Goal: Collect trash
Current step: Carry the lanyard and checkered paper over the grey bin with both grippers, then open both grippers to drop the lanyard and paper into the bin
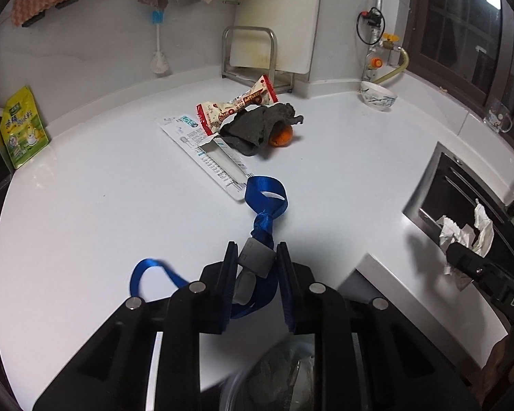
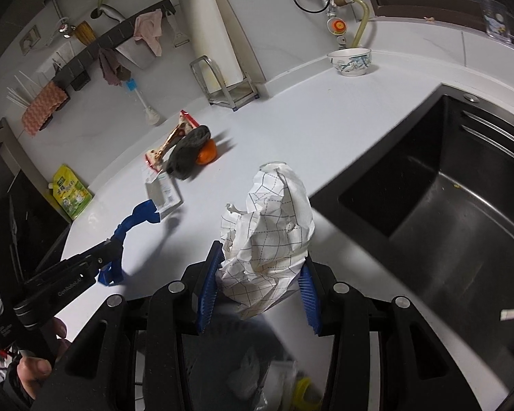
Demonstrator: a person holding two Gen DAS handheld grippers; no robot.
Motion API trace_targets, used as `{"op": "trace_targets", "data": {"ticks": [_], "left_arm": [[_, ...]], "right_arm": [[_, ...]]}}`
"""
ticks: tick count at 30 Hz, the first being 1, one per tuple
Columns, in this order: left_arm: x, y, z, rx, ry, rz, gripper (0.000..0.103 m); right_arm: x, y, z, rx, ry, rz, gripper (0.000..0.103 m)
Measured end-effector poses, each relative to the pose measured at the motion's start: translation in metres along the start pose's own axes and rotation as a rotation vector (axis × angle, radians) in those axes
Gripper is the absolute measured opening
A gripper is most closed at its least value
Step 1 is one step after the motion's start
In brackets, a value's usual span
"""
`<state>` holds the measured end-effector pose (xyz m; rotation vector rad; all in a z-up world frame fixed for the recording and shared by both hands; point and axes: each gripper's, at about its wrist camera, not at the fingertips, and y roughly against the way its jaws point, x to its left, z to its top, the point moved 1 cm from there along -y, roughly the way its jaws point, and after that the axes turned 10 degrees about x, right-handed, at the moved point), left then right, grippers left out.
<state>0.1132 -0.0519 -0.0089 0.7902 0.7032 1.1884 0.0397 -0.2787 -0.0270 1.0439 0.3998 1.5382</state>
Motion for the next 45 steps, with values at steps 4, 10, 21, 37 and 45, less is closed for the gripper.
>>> {"op": "trace_targets", "data": {"ticks": [4,10,21,37,45], "left_arm": [[-0.004,0.024,-0.021,-0.012,-0.008,-0.024,0.023],[-0.016,0.055,-0.051,-0.039,-0.035,-0.054,0.023],[-0.043,0.078,-0.101,-0.03,-0.077,-0.13,0.023],[-0.055,0.052,-0.127,0.017,-0.122,-0.12,0.023],[-0.047,0.032,-0.136,0.07,-0.129,-0.081,0.023]], "right_arm": [[0.004,0.016,-0.025,0.005,-0.008,0.002,0.041],[0.018,0.045,-0.059,-0.012,0.027,-0.018,0.041],[0.026,0.074,-0.112,-0.047,0.029,-0.041,0.041],[0.014,0.05,-0.15,0.027,-0.026,-0.037,0.041],[0.008,0.028,-0.157,0.075,-0.033,-0.043,0.041]]}}
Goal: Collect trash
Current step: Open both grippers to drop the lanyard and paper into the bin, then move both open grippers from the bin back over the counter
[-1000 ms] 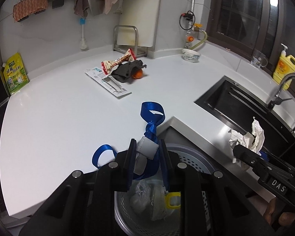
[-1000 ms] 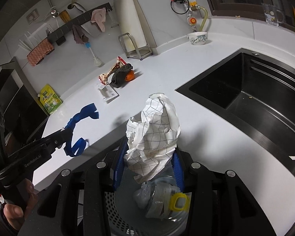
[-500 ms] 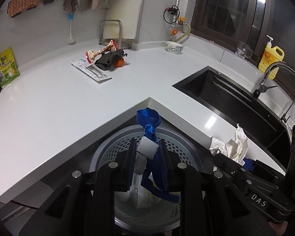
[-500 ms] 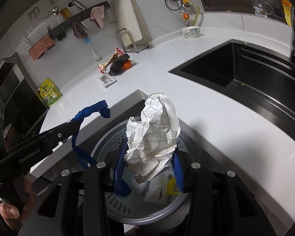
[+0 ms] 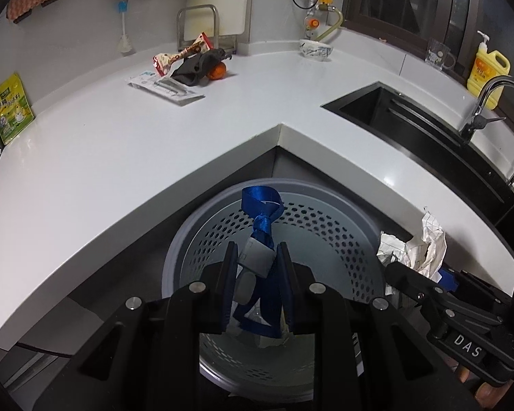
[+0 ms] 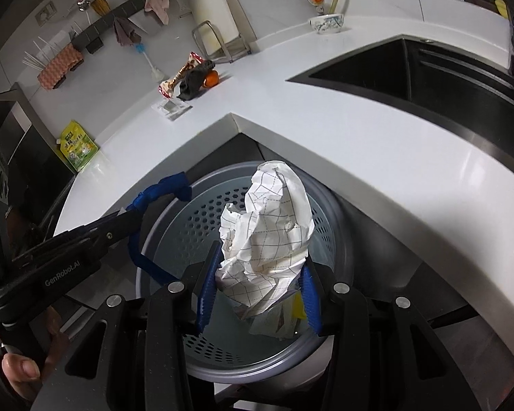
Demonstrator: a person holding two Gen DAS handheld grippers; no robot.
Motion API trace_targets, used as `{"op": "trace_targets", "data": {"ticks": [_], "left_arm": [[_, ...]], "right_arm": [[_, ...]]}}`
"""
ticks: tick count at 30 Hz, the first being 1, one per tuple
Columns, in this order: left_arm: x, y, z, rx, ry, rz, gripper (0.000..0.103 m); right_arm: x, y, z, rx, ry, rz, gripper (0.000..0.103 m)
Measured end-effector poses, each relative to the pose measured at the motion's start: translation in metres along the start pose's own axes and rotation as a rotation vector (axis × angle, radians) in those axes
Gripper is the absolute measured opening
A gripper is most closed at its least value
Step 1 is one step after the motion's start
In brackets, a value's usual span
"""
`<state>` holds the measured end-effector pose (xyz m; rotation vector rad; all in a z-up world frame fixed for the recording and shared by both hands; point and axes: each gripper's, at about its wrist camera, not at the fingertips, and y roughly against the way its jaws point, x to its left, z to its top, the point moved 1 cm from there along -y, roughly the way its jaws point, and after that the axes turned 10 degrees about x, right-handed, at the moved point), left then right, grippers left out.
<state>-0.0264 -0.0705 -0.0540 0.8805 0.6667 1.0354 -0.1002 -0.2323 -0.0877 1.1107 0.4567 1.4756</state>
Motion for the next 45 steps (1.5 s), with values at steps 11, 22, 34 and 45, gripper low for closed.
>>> {"op": "trace_targets", "data": {"ticks": [11,22,34,45], "left_arm": [[0.002,-0.01,-0.002,0.034,-0.011,0.009,0.024],[0.017,-0.004,-0.004,0.008,0.033,0.034,0.061],[0.025,-0.003,-0.005,0.006,0.06,0.036,0.065],[0.046,0.013,0.005,-0.031,0.124,0.057,0.075]], "right_arm": [[0.006,-0.026,-0.001,0.049,0.03,-0.017,0.042],[0.007,-0.02,-0.002,0.025,0.045,-0.055,0.065],[0.008,-0.018,-0.003,0.023,0.041,-0.038,0.065],[0.016,-0.005,0.009,-0.004,0.059,-0.015,0.065]]}}
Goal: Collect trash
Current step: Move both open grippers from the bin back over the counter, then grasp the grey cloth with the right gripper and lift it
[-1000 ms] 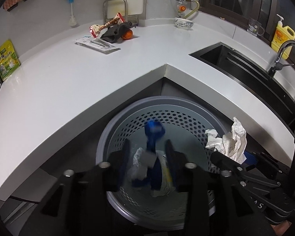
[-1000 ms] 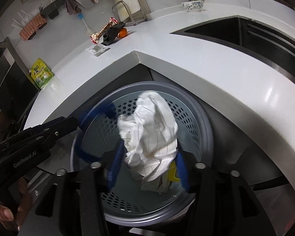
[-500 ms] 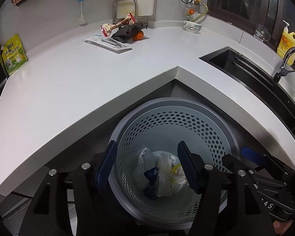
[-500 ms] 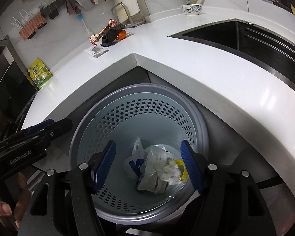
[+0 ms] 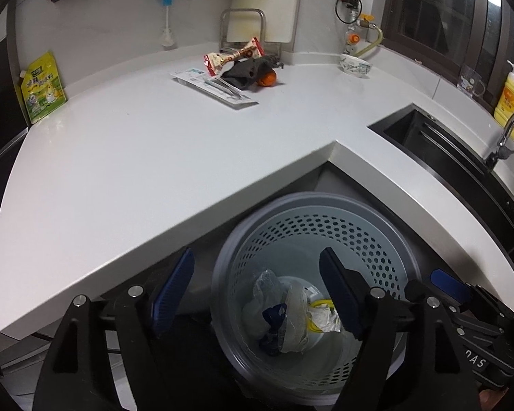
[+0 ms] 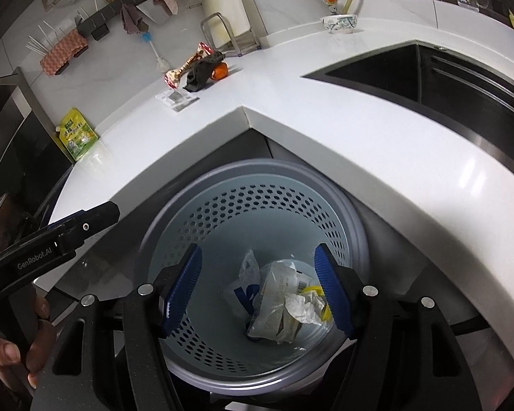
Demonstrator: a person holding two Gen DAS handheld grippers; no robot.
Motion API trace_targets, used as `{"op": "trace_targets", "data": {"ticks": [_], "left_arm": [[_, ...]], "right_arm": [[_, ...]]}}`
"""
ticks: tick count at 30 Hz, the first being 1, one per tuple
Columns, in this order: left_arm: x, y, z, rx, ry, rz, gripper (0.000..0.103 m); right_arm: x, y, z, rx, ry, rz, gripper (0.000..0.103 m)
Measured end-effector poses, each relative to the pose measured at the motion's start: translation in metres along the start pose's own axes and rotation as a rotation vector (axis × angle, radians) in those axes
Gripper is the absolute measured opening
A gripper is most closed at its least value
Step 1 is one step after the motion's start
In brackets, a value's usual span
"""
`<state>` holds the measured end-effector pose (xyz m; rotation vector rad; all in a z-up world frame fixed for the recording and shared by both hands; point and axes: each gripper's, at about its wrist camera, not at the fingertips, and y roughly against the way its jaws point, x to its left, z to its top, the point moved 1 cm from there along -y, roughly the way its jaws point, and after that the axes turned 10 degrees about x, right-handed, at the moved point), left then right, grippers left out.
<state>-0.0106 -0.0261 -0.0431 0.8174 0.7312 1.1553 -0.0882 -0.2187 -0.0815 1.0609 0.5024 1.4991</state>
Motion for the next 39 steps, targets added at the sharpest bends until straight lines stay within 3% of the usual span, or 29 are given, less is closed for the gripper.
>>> {"op": "trace_targets", "data": {"ticks": [9,20,31,39], "left_arm": [[0.021,0.015,0.041,-0.072,0.049,0.025,0.081],[0.057,0.012,0.118,-0.15,0.1,0.072,0.086],[0.086,-0.016,0.176,-0.181,0.1,0.109,0.088],[0.105,-0.042,0.204,-0.174,0.097,0.105,0.088]], "right_arm": [[0.014,0.011,0.046,-0.049,0.061,0.001,0.065],[0.034,-0.004,0.142,-0.091,0.145,0.004,0.066],[0.07,-0.055,0.232,-0.081,0.205,0.023,0.066],[0.089,-0.105,0.276,-0.049,0.186,0.044,0.066]]}}
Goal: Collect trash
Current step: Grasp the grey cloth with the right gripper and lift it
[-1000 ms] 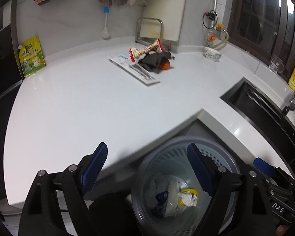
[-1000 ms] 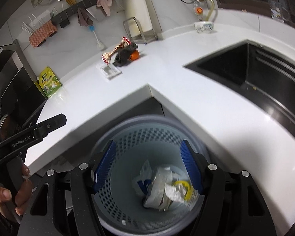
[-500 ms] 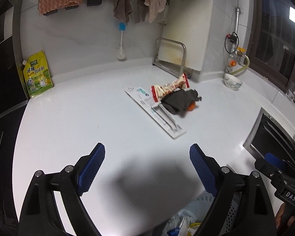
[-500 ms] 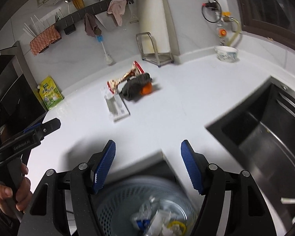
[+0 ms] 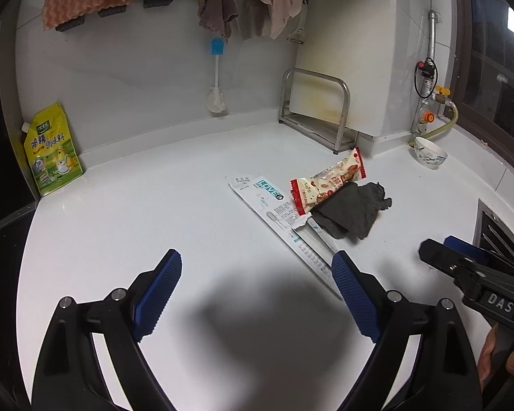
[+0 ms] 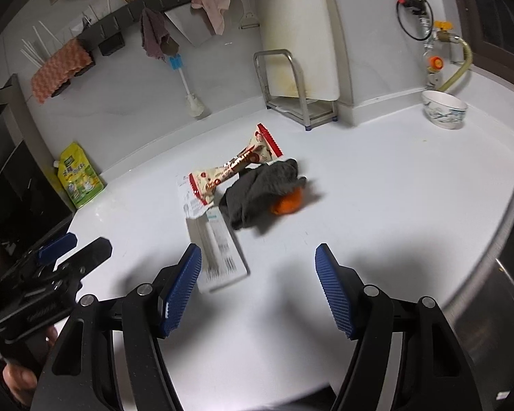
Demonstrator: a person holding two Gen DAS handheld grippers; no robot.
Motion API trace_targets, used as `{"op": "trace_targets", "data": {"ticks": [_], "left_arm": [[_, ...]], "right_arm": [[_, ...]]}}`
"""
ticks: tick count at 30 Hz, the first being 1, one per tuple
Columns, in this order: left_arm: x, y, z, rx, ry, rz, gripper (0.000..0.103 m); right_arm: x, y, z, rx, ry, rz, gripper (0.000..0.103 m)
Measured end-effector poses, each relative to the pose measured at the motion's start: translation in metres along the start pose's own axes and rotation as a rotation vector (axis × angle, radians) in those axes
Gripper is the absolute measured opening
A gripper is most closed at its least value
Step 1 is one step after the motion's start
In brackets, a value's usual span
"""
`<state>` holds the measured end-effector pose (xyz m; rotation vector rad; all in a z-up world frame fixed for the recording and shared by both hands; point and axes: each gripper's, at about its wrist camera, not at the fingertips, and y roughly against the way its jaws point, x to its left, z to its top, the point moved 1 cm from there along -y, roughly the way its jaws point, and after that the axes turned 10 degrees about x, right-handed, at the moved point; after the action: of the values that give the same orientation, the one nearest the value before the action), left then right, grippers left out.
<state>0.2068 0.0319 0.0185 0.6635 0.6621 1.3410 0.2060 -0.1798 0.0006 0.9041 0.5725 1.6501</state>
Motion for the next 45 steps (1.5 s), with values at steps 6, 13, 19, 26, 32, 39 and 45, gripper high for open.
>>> {"op": "trace_targets", "data": {"ticks": [6,13,19,26,32,39,45], "left_arm": [[0.008,-0.017,0.01,0.016,0.006,-0.013,0.088],[0.013,-0.027,0.013,0.015,0.003,-0.002,0.088],[0.017,-0.032,0.011,0.023,-0.005,0.002,0.088],[0.019,-0.033,0.012,0.023,0.002,0.0,0.088],[0.019,-0.034,0.01,0.028,0.004,-0.005,0.088],[0.016,-0.034,0.008,0.034,0.013,-0.01,0.088],[0.006,-0.035,0.006,0.042,0.016,-0.017,0.088]], "right_arm": [[0.0,-0.024,0.019,0.015,-0.011,-0.015,0.066],[-0.003,-0.055,0.033,0.056,-0.061,-0.009,0.066],[0.008,-0.074,0.039,0.058,-0.05,-0.046,0.066],[0.017,-0.09,0.045,0.086,-0.042,-0.063,0.044],[0.02,-0.1,0.047,0.112,-0.033,-0.07,0.018],[0.021,-0.085,0.045,0.084,0.0,-0.073,0.012],[0.009,-0.059,0.045,0.051,0.001,-0.069,0.012]]}}
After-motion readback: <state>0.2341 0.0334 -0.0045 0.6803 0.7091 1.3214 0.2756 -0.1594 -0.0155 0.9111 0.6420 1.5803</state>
